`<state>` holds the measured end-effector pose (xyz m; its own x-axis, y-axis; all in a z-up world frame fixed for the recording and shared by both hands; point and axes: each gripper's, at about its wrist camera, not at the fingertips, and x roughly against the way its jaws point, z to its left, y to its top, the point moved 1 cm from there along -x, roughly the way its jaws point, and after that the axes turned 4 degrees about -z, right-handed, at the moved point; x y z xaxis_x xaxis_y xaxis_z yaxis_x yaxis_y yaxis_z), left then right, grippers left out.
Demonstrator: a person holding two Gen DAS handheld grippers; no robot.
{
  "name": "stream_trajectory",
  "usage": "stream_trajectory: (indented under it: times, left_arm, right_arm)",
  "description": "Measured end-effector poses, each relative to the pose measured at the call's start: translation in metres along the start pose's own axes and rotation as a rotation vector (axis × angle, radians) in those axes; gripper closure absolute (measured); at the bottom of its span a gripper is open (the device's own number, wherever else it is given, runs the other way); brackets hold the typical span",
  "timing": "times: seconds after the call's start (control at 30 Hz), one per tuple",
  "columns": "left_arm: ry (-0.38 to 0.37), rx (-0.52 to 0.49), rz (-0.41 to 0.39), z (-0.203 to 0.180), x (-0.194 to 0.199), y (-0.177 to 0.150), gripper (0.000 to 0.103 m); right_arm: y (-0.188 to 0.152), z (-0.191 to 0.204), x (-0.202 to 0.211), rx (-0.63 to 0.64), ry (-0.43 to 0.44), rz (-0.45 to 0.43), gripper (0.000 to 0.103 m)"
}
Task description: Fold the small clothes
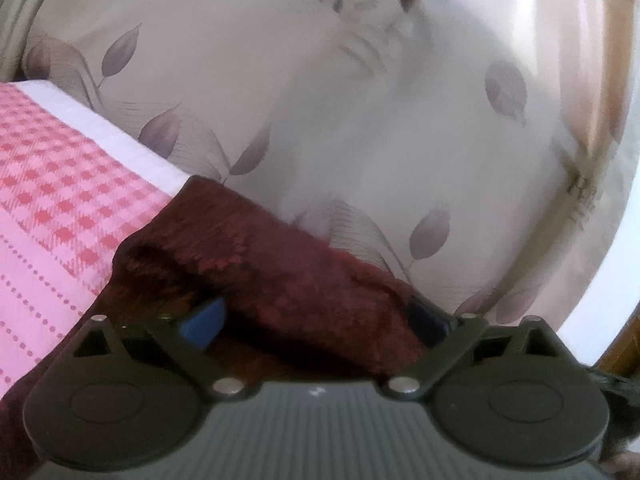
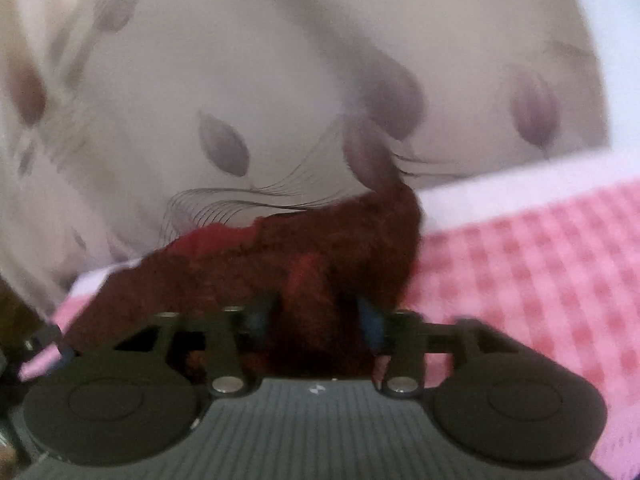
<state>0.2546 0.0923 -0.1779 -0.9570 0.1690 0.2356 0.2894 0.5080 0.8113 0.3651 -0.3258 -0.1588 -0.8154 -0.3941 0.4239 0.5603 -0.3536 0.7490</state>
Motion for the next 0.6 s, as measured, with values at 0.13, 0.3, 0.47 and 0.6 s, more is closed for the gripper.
stream_trajectory:
  times: [0.13,0.3,0.47,0.6]
  left_arm:
    - [-0.001,-0.014,-0.009,-0.003,0.001,-0.001,0.005]
    - [-0.001,-0.031,-0.017,-0.005,0.002,-0.001,0.004]
    - [0.003,-0.028,-0.014,-0.005,0.003,-0.001,0.004]
    - [0.001,-0.023,-0.014,-0.005,0.003,-0.001,0.004]
  right_arm:
    - [0.014,0.009,0.023,0.048,0.040,-0.127,0.041]
    - [0.025,0.037,-0.020,0.225,0.034,0.026,0.041]
    - [0.006,0.046,-0.049,0.317,-0.005,0.099,0.075]
    - [0.019,0.050,-0.012,0.303,0.068,-0.105,0.080]
